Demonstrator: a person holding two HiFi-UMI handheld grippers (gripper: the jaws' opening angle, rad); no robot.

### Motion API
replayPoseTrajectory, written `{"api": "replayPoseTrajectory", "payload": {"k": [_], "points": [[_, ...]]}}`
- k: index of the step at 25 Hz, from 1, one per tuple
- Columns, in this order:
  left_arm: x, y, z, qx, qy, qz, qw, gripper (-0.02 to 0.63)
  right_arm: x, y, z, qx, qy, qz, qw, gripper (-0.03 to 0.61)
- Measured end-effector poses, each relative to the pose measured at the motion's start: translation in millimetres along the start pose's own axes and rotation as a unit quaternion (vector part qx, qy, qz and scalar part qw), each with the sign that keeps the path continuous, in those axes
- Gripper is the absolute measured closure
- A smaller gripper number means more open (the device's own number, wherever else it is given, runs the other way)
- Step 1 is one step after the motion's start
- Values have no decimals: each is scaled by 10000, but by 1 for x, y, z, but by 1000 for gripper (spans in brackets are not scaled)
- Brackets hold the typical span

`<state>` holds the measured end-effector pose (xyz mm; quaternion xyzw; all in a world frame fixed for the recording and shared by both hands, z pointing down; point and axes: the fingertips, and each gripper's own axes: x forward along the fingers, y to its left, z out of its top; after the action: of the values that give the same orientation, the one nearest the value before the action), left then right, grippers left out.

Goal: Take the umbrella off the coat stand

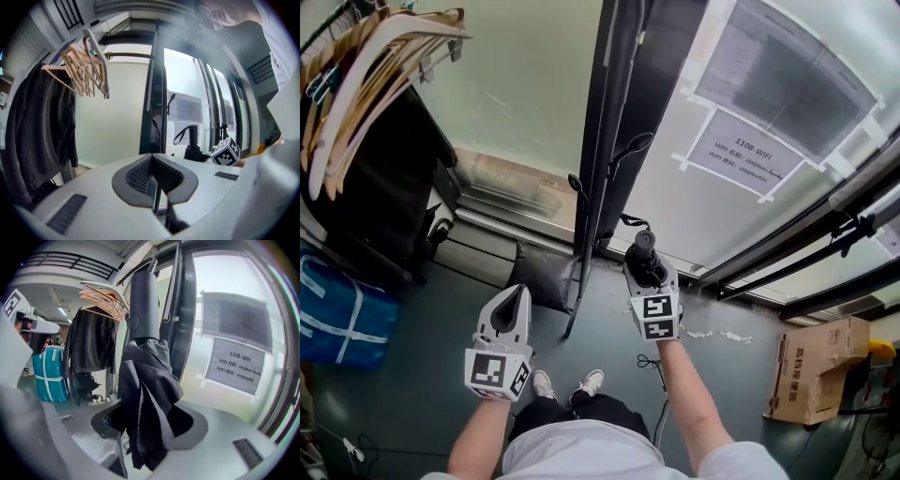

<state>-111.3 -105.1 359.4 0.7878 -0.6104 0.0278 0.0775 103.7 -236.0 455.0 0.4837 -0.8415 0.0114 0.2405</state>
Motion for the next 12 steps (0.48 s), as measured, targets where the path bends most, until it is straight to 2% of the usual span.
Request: {"api": "replayPoseTrajectory", "payload": {"k": [12], "points": [[0,-3,34,120,-278,-181,9994,591,-49,-15,46,242,-417,-27,9988,342]]}}
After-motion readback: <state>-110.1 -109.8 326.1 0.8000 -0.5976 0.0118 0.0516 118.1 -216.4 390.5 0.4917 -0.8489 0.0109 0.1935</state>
